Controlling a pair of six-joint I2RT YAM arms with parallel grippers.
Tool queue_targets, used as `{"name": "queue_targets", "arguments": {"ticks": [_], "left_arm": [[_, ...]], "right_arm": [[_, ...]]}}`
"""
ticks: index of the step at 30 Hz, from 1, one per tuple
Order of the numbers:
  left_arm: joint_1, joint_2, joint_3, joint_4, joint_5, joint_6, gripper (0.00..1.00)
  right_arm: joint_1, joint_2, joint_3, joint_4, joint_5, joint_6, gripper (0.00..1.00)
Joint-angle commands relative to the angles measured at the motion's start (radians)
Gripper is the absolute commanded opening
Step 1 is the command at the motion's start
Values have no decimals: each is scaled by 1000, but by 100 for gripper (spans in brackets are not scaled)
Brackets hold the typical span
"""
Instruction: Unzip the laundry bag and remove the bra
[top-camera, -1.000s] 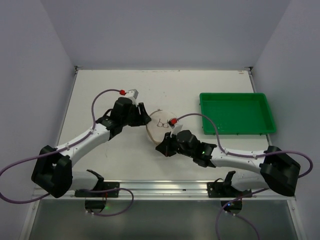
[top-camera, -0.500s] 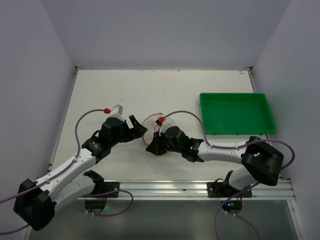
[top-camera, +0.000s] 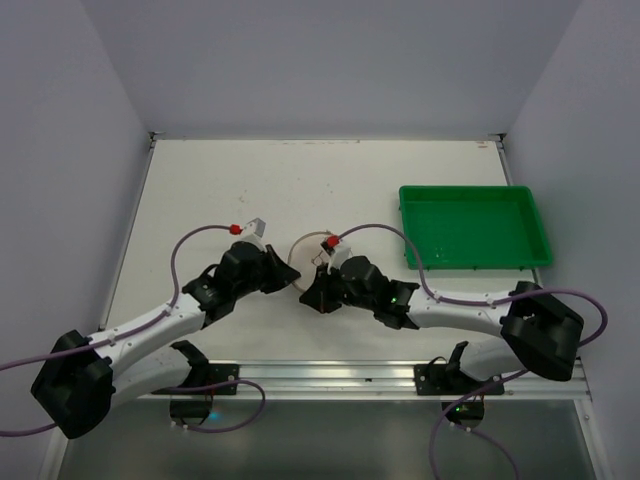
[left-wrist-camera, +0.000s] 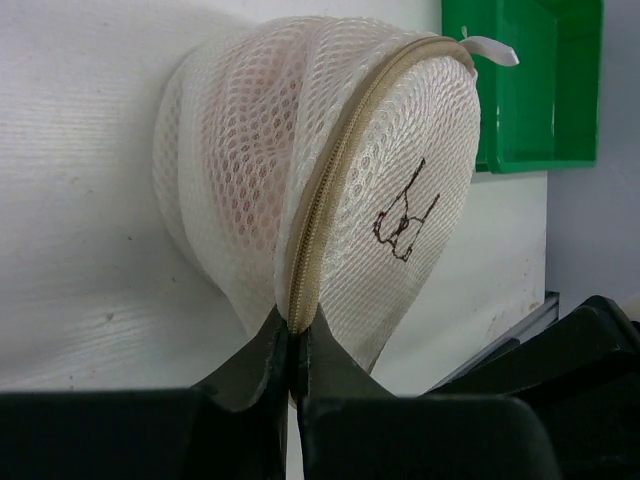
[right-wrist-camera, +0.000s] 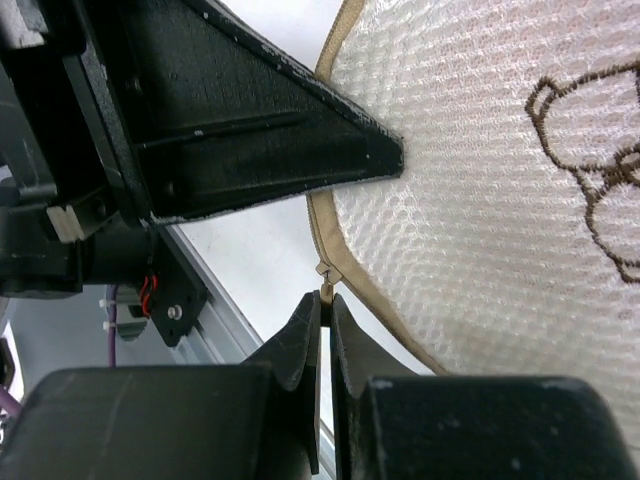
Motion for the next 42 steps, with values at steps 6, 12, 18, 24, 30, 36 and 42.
{"name": "queue_targets", "arguments": {"ticks": [6, 12, 18, 24, 30, 36, 42], "left_arm": [[-1, 71, 110, 24, -53, 106, 0], [22, 142, 216, -14, -99, 236, 0], [106, 257, 328, -2, -37, 391, 0], [148, 293, 371, -20, 41, 393, 27], [146, 182, 336, -106, 30, 324, 93], [146, -8, 242, -214, -31, 229, 100], [74, -114, 80, -94, 27, 81, 98]], "right_arm": [[5, -177, -116, -92, 53, -38, 0], [5, -254, -162, -106, 67, -29, 0], [5, -241, -154, -82, 61, -18, 0], [5, -168, -100, -42, 59, -9, 0], [5, -85, -34, -8, 59, 4, 0], [3, -16, 33, 18, 61, 5, 0], [3, 33, 71, 39, 27, 8, 0]]}}
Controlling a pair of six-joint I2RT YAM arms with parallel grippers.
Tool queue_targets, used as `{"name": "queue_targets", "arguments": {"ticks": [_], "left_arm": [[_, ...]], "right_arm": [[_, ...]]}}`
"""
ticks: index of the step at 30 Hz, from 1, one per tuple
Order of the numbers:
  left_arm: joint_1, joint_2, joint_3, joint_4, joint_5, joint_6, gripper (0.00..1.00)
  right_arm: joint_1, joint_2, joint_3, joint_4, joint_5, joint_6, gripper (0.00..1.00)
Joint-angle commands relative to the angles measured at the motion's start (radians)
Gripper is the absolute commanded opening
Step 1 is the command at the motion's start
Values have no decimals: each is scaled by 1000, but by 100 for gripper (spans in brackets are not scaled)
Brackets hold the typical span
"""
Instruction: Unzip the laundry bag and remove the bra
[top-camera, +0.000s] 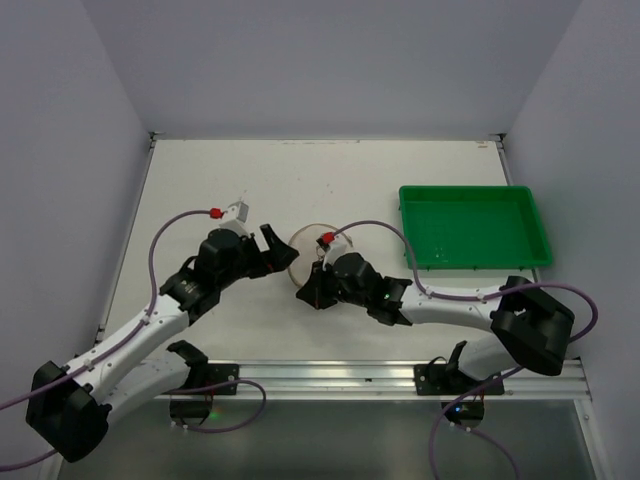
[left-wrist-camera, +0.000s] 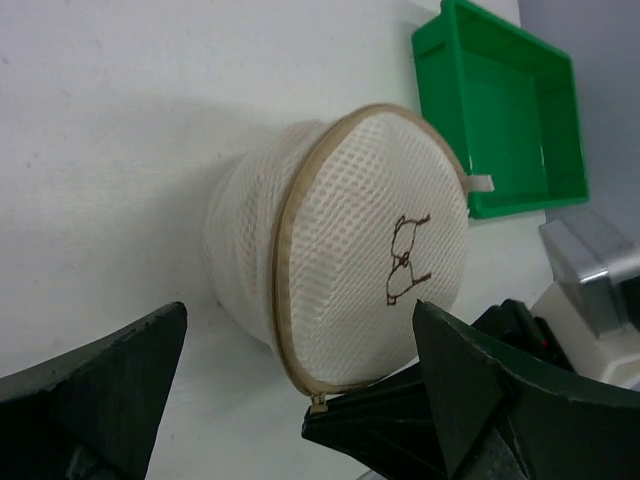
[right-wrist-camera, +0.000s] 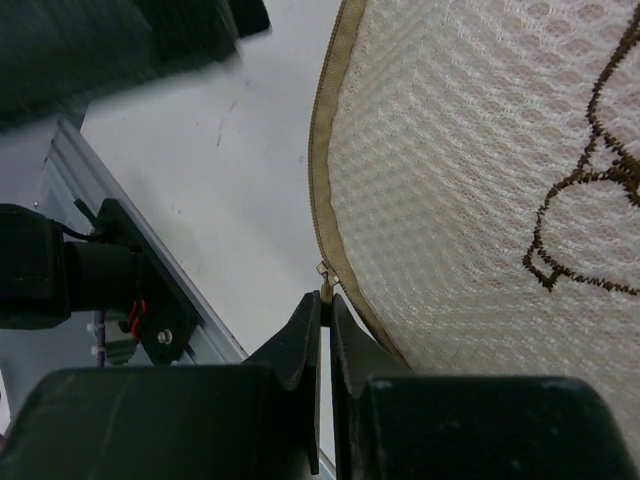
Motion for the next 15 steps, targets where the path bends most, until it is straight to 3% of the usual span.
{"name": "queue_targets", "arguments": {"ticks": [1, 5, 11, 14, 15], "left_arm": [[-54, 3, -72, 81, 17, -104, 98], [-100, 52, -73, 117, 10, -109, 95], [-133, 127, -84, 200, 16, -118, 80], [-138, 162, -86, 212, 23, -115, 61], [-138, 164, -87, 212, 19, -112, 45]], "right_arm": [[5, 17, 50, 60, -30, 10, 0], [5, 13, 36, 79, -40, 12, 0], [5, -3, 15, 80, -42, 13, 0], [5, -21, -1, 65, -31, 13, 0], [5, -29, -5, 62, -28, 13, 0]]}}
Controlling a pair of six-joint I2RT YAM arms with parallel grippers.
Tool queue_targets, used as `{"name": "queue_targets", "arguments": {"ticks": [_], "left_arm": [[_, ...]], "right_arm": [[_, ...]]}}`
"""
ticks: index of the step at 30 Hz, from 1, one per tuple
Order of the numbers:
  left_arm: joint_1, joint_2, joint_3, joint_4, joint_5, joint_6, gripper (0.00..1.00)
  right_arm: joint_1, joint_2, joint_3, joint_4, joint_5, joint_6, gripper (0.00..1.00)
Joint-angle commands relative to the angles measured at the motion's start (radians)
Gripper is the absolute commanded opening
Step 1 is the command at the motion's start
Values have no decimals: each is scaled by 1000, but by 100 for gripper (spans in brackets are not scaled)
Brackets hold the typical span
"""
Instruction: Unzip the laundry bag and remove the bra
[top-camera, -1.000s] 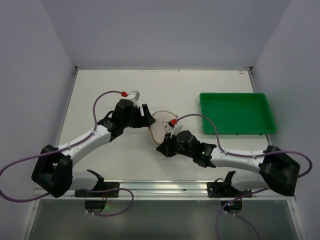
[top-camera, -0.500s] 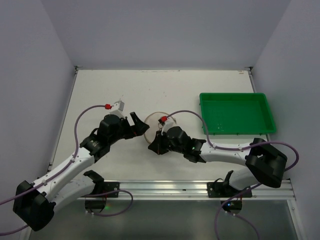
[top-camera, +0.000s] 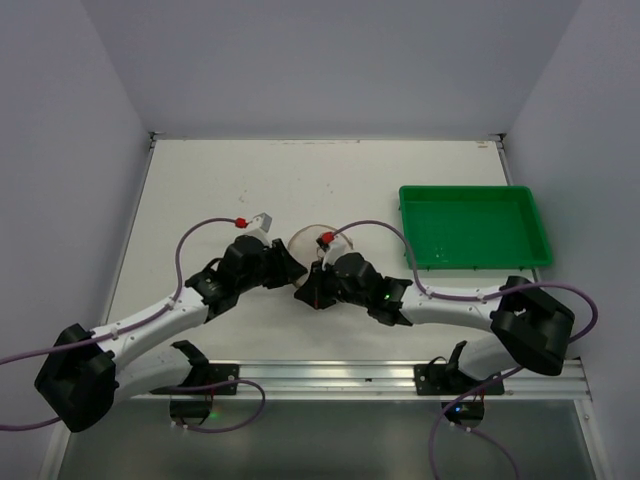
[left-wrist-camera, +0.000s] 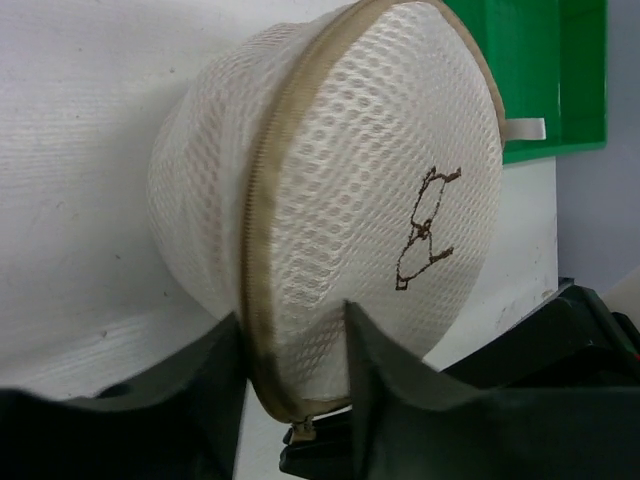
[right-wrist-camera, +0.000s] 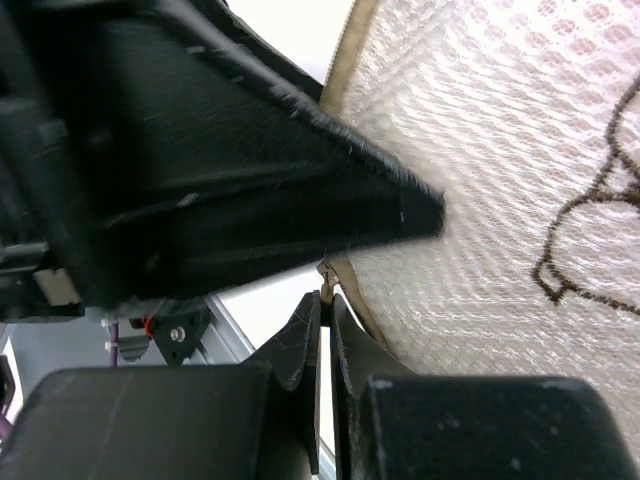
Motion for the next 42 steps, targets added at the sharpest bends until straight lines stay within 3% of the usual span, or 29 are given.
{"name": "queue_targets", "arguments": {"ticks": [1, 3, 5, 16, 25, 28, 31, 32, 35, 38, 42], "left_arm": [[-7, 12, -8, 78, -8, -1, 37], [-7, 17, 0, 78, -19, 11, 15], [-7, 30, 19, 72, -22, 22, 1], [14, 165, 200, -5, -92, 215, 0], [102, 323, 343, -18, -33, 337, 1], [106, 320, 343, -18, 20, 323, 17], [106, 285, 320, -43, 30, 289, 42], [106, 258, 313, -57, 21, 278, 61], [105, 186, 279, -118, -23, 222, 90], [106, 94, 215, -132, -31, 160, 98], [89, -16, 115, -117, -37, 72, 97]], "right_arm": [[4, -55, -25, 28, 1, 9, 0], [4, -74, -42, 12, 7, 7, 0], [4, -104, -54, -16, 16, 3, 0], [5, -313, -183, -127, 77, -39, 0], [5, -300, -202, -85, 44, -13, 0], [7, -269, -176, -64, 35, -16, 0], [5, -240, -147, -45, 32, -13, 0], [5, -221, -139, -36, 31, -10, 0], [4, -186, -107, -19, 33, -8, 0], [4, -160, -75, -9, 38, -1, 0], [4, -105, -26, 2, 36, 3, 0]]}}
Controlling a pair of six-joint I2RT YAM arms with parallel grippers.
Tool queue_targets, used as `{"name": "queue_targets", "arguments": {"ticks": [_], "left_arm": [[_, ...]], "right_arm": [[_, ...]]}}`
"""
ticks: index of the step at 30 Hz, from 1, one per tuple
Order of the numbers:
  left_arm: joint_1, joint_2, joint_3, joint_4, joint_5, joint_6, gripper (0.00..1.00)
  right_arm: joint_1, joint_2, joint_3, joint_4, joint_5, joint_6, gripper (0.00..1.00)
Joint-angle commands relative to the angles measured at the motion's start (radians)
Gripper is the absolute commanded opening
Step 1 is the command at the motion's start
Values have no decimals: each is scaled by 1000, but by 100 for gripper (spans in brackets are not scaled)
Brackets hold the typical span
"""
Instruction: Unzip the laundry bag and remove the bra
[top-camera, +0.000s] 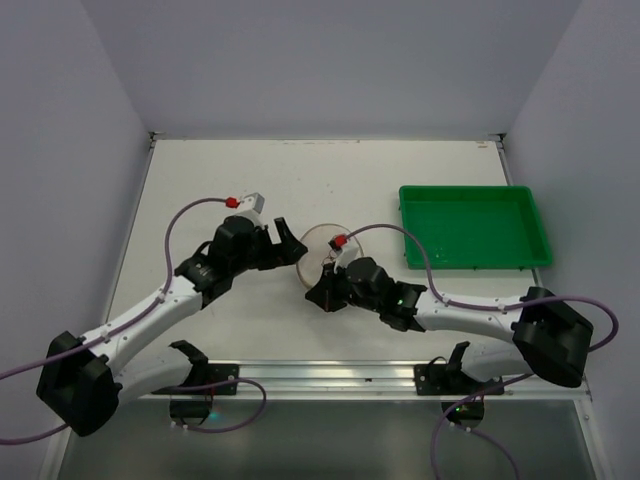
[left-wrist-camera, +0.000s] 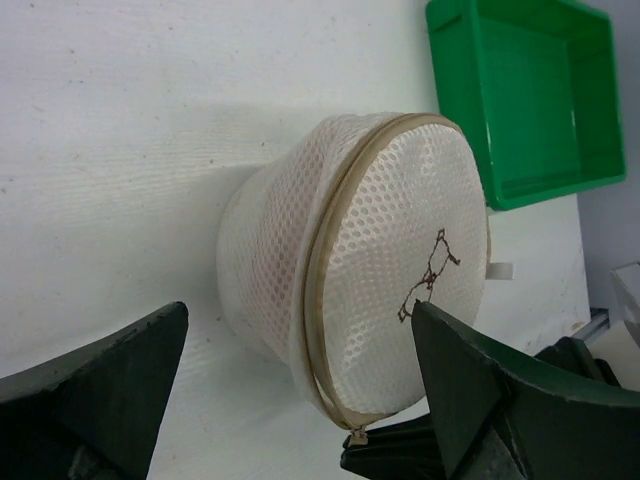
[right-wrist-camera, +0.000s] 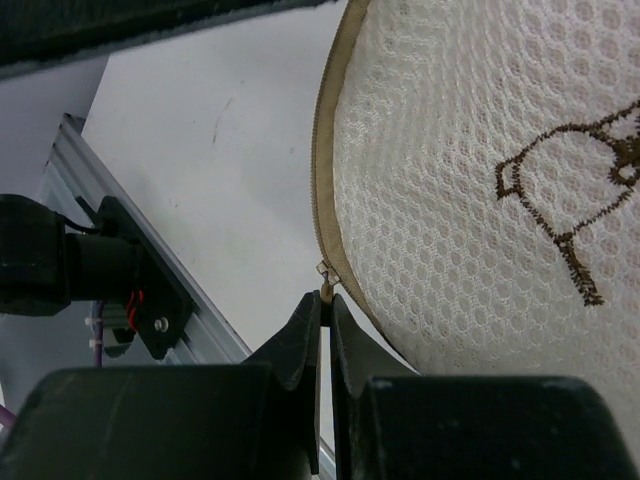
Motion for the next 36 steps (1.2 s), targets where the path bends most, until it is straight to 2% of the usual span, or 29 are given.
{"name": "queue_targets", "arguments": {"ticks": [1, 7, 10, 11, 13, 14, 16, 24, 32, 33, 34, 36], "left_arm": [[-9, -74, -92, 35, -23, -98, 96], [-75, -48, -135, 76, 38, -143, 79], [-110, -34, -153, 127, 46, -161, 57], [-111, -28, -153, 135, 47, -161, 42], [-113, -11, -137, 138, 50, -143, 29], [-113, 4, -129, 136, 50, -135, 14], [-113, 19, -110, 129, 32, -117, 2], [-110, 91, 8, 58, -72, 1, 0], [-35, 184, 127, 47, -91, 109, 0], [-24, 190, 140, 43, -98, 117, 1], [-3, 199, 143, 43, -100, 118, 15], [14, 204, 149, 40, -89, 114, 28]], "right_arm": [[8, 37, 66, 55, -20, 12, 0], [8, 63, 80, 64, -20, 31, 0], [8, 55, 75, 55, -22, 31, 0], [8, 49, 75, 49, -20, 28, 0], [8, 31, 63, 23, -17, 17, 0], [8, 8, 56, 6, -12, 14, 0], [8, -25, 20, -11, 9, 2, 0], [8, -192, -112, -78, 31, -5, 0], [8, -197, -121, -64, 17, 2, 0], [8, -194, -118, -61, 17, 3, 0], [8, -186, -113, -60, 18, 5, 0], [8, -175, -100, -52, 20, 20, 0]]}}
